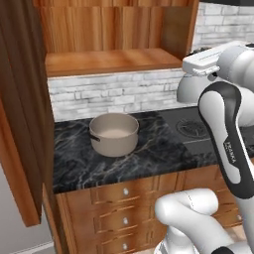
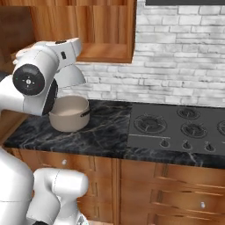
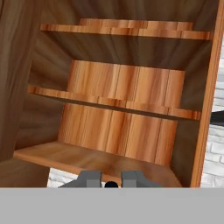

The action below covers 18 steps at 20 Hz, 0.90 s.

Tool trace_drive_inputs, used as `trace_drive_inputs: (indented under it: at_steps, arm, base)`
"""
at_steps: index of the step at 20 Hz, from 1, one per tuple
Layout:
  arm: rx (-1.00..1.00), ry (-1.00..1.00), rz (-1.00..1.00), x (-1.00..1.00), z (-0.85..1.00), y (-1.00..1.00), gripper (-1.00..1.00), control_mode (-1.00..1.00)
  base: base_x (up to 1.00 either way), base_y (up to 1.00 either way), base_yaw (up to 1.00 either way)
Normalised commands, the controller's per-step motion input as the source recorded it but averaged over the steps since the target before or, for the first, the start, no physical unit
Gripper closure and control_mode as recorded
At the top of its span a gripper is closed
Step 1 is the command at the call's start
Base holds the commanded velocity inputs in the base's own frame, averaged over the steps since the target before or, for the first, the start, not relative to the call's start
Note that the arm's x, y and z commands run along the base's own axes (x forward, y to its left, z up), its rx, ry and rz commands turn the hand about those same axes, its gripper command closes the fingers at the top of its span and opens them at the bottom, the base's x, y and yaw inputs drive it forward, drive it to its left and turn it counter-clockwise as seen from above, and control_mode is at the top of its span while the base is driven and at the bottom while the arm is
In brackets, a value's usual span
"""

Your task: Pick the kettle from the cabinet and place it on a stove burner. Then pick the pot from the counter and place it on another stove burner. Finally, turn both burners on.

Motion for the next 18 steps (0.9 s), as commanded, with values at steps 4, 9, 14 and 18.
trace_drive_inputs:
  at_steps: [4, 9, 14, 18]
  arm:
    - [0.0, 0.0, 0.0, 0.0, 0.0, 0.0, 1.0, 1.0]
    - [0.0, 0.0, 0.0, 0.0, 0.0, 0.0, 1.0, 1.0]
    - [0.0, 0.0, 0.0, 0.0, 0.0, 0.0, 1.0, 1.0]
    - [0.0, 0.0, 0.0, 0.0, 0.0, 0.0, 1.0, 1.0]
  base:
    - [-0.12, -0.47, -0.07]
    - [-0.12, -0.48, -0.07]
    - [-0.1, -0.53, -0.06]
    - [-0.02, -0.54, -0.05]
